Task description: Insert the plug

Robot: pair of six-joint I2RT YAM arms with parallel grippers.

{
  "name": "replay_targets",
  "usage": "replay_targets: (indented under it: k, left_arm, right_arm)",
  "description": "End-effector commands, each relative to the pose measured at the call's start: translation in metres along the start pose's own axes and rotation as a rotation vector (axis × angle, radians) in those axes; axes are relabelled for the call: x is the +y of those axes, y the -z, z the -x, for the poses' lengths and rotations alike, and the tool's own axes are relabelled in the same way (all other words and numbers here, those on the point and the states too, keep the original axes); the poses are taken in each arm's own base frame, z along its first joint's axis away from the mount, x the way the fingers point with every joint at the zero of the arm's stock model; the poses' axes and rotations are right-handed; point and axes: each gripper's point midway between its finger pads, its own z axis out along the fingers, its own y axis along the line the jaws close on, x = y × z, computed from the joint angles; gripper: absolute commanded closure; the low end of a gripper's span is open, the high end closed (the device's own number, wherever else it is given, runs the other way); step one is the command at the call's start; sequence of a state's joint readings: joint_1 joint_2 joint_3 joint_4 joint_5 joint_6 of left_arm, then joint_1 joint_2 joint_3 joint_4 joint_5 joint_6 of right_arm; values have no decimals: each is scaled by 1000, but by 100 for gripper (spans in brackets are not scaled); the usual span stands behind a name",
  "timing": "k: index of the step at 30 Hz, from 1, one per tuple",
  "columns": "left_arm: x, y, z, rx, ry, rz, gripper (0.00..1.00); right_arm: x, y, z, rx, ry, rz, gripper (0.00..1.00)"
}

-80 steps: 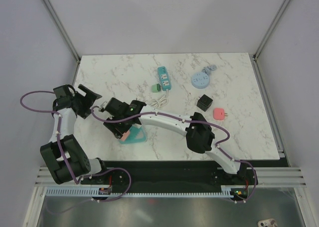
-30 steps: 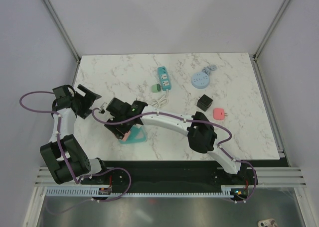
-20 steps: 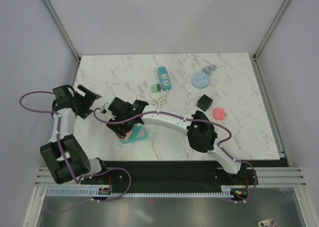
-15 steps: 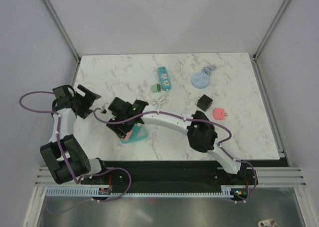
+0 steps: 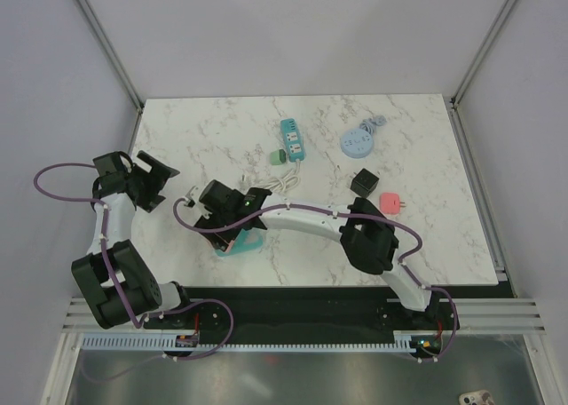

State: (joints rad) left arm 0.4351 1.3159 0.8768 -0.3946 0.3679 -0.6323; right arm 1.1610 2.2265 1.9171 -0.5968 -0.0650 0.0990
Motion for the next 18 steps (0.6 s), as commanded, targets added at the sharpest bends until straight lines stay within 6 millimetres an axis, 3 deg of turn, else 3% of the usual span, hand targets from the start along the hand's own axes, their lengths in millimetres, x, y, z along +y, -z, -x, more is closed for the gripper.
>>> replay_targets:
  k: [1,7,12,18]
  left_arm:
    - [-2,4,6,-34,10,-7,1]
    - [-2,5,7,-38,10,-4,1]
    - [-1,5,7,-42,5,-3,1]
    - [-2,6,8,-46,5,-5,1]
  right_arm:
    - [-8,-11,-46,131,30,-62,100]
    - [-10,-24,-69,187,25,-66,100]
    - [-13,-39,-100,249,6,-74,100]
    - [-21,-44,-125,283,1,-115,100]
